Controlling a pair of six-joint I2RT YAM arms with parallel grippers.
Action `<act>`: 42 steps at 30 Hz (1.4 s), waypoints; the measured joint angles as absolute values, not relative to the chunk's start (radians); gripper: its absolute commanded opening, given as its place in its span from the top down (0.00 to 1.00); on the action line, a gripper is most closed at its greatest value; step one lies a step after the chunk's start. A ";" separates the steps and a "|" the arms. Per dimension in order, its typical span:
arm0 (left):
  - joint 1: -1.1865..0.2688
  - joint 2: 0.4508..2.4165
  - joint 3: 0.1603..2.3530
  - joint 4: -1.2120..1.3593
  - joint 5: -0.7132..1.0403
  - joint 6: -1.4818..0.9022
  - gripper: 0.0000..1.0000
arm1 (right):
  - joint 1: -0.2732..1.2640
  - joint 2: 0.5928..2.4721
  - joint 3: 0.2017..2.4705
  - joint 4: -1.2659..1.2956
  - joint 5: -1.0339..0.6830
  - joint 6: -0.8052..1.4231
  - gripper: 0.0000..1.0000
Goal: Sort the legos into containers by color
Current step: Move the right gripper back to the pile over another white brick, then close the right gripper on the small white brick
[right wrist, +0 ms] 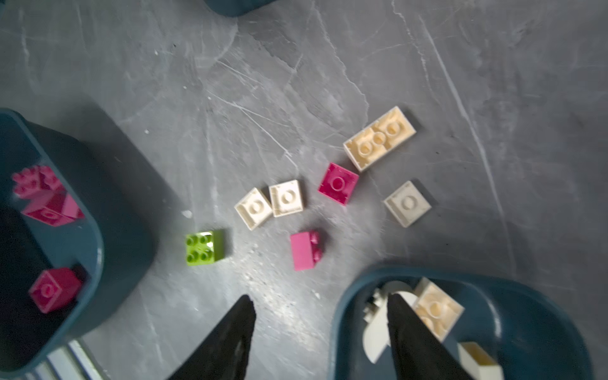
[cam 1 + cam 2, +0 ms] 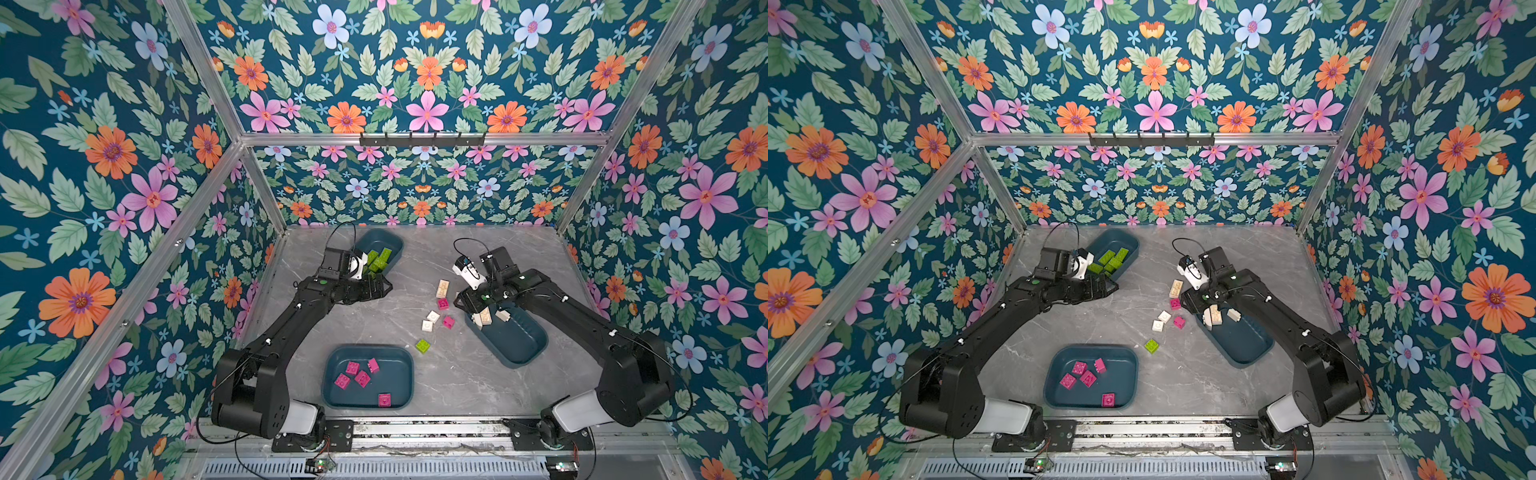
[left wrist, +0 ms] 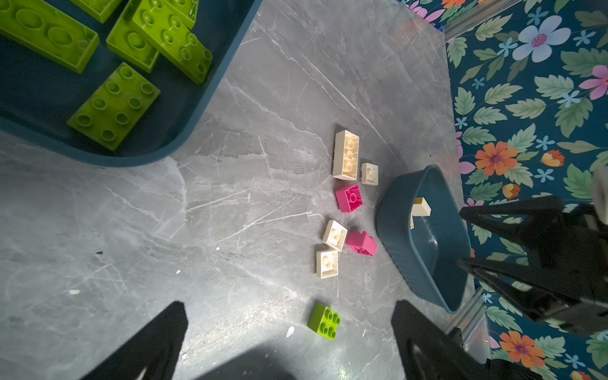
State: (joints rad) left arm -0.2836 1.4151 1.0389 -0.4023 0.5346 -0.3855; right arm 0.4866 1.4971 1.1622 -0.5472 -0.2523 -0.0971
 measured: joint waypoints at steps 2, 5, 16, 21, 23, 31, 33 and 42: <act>-0.283 1.414 1.039 -0.411 0.525 -0.384 0.00 | 0.563 1.518 1.172 -0.539 -0.242 0.002 0.33; -0.281 1.405 1.039 -0.423 0.516 -0.380 0.00 | 0.638 1.579 1.218 -0.540 -0.194 0.156 0.33; -0.270 1.375 1.008 -0.425 0.495 -0.361 0.00 | 0.801 1.832 1.383 -0.628 0.058 0.591 0.30; -0.268 1.366 0.991 -0.426 0.492 -0.356 0.00 | 0.828 1.907 1.418 -0.653 0.081 0.691 0.30; -0.268 1.361 0.984 -0.426 0.491 -0.356 0.00 | 0.825 1.932 1.424 -0.656 0.089 0.727 0.31; -0.262 1.350 0.960 -0.426 0.483 -0.349 0.00 | 0.839 1.996 1.438 -0.677 0.103 0.818 0.39; -0.262 1.350 0.958 -0.426 0.480 -0.348 0.00 | 0.838 2.006 1.442 -0.678 0.107 0.834 0.42; -0.260 1.351 0.955 -0.424 0.475 -0.341 0.00 | 0.842 2.051 1.474 -0.682 0.123 0.856 0.53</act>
